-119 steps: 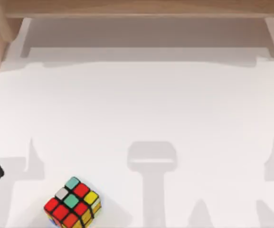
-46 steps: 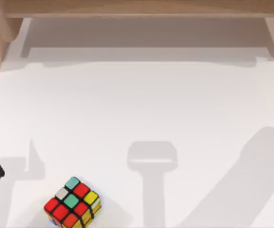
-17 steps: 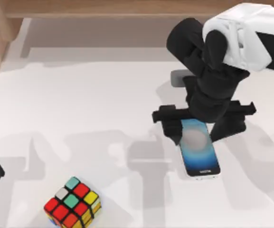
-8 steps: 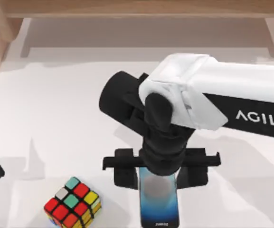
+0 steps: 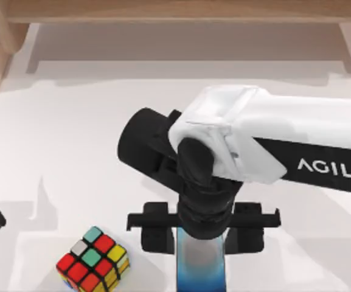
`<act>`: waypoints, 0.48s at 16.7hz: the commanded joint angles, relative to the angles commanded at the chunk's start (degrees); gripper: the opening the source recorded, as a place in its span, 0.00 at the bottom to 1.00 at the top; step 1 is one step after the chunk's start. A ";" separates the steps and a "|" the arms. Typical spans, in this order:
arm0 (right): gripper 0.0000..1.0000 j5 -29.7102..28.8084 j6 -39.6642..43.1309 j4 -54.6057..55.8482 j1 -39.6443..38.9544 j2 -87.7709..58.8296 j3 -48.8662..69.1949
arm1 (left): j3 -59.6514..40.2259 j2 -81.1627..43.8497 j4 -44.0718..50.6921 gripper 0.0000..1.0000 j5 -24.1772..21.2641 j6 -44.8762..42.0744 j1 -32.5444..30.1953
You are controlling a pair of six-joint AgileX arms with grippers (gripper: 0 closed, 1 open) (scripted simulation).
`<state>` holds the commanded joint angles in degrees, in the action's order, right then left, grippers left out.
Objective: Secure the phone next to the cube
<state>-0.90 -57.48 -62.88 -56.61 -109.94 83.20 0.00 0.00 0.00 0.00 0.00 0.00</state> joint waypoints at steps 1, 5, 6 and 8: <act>0.00 0.11 -0.04 0.03 0.26 -0.23 0.17 | 0.00 0.00 0.00 1.00 0.00 0.00 0.00; 0.00 0.81 0.05 0.42 0.34 -0.43 0.29 | 0.00 0.00 0.00 1.00 0.00 0.00 0.00; 0.00 1.25 0.11 0.62 0.33 -0.54 0.35 | 0.00 0.00 0.00 1.00 0.00 0.00 0.00; 0.00 2.31 0.22 1.14 0.25 -0.81 0.46 | 0.00 0.00 0.00 1.00 0.00 0.00 0.00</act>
<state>1.41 -57.26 -61.73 -56.36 -110.75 83.65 0.00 0.00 0.00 0.00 0.00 0.00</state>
